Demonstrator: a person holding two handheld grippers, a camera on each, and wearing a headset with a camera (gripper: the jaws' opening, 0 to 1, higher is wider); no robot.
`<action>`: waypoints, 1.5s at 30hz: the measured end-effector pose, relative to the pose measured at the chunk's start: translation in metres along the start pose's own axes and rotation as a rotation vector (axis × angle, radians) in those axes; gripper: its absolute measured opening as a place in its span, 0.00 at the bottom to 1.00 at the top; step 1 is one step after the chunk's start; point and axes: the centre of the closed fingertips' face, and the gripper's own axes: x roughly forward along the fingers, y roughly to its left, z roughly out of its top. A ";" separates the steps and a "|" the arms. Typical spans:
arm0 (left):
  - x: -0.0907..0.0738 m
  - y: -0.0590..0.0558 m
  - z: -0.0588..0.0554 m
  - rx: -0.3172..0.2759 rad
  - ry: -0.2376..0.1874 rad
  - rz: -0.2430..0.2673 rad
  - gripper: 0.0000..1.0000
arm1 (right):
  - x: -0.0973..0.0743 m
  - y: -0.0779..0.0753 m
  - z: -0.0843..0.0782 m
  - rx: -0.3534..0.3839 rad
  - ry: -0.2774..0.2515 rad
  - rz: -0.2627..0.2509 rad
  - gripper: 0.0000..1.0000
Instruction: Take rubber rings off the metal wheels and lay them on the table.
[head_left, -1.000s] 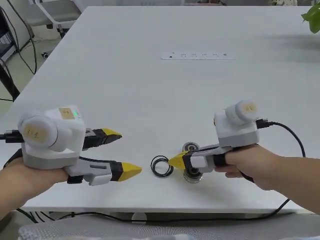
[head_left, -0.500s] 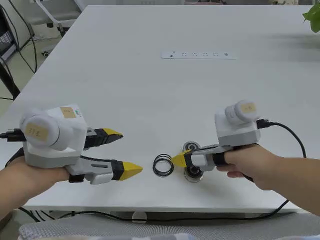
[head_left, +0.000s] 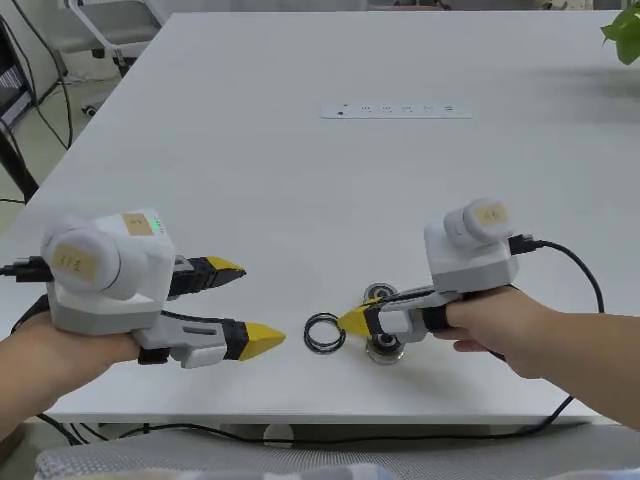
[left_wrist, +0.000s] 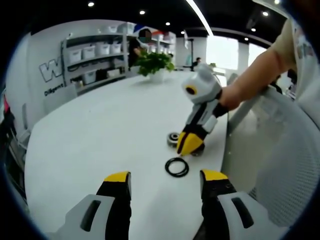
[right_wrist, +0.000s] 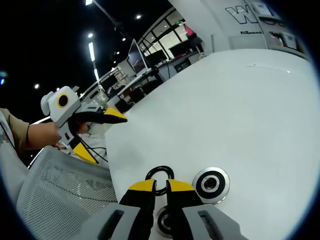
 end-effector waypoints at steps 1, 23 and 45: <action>0.000 0.000 0.000 0.000 0.000 0.000 0.56 | -0.001 0.001 0.001 0.000 -0.003 0.003 0.06; -0.001 -0.006 0.026 0.021 -0.030 -0.009 0.58 | -0.046 0.009 0.026 -0.107 -0.091 -0.025 0.26; -0.001 -0.015 0.046 0.026 -0.062 -0.020 0.67 | -0.108 0.001 0.020 -0.280 -0.118 -0.141 0.58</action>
